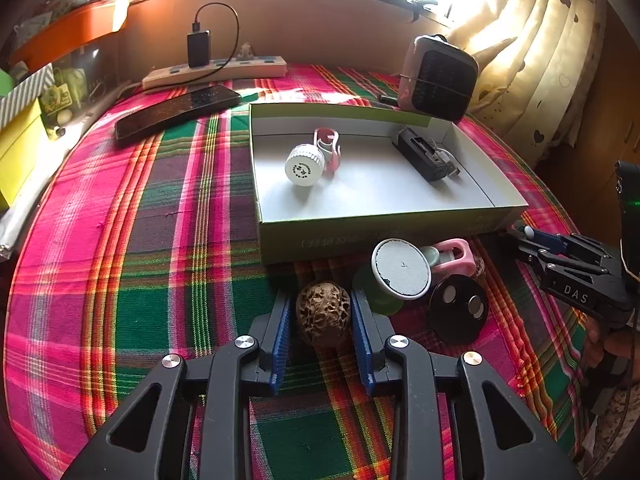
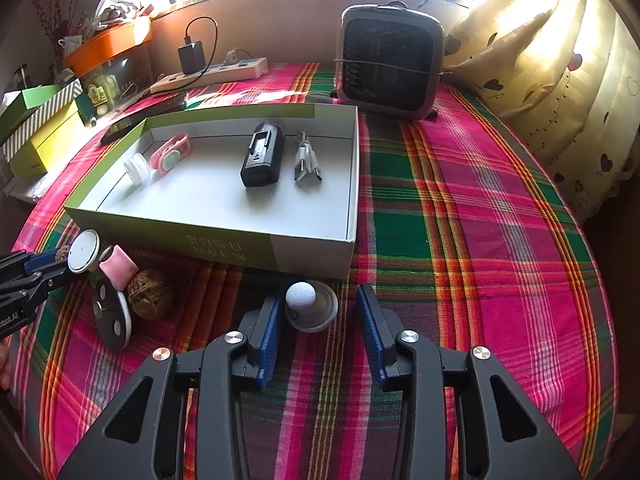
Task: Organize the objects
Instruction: 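Close left tool on the brown walnut while right tool closes on the white ball knob, then lift and carry the walnut and white knob over the box with both tools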
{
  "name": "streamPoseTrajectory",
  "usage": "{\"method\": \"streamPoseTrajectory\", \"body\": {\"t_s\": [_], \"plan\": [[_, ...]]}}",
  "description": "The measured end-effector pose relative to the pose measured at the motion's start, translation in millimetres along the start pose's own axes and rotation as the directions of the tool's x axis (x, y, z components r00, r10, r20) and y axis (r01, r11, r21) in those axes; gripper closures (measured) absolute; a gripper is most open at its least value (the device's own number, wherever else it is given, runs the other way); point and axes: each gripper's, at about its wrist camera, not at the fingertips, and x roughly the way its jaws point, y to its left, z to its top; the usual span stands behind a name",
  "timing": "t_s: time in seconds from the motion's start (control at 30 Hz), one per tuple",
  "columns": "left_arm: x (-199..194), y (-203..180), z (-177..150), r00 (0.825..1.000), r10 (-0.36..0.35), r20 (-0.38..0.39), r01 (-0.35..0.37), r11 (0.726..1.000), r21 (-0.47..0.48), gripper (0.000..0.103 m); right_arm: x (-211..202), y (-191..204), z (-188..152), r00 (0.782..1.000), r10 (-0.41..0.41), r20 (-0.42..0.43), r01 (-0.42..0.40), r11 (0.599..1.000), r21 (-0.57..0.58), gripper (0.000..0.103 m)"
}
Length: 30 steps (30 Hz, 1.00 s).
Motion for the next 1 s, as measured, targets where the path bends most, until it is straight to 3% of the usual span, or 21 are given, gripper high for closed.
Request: {"method": "streamPoseTrajectory", "body": {"t_s": [0.1,1.0], "plan": [[0.1,-0.4,-0.5,1.0,0.002,0.002,-0.002,1.0,0.001,0.076,-0.1,0.5,-0.1,1.0,0.002,0.001,-0.002,1.0,-0.001,0.076],[-1.3,0.0,-1.7,1.0,0.002,0.002,-0.002,1.0,0.0,0.077,-0.6,0.5,-0.6,1.0,0.003,0.001,-0.003,1.0,0.002,0.076]]}}
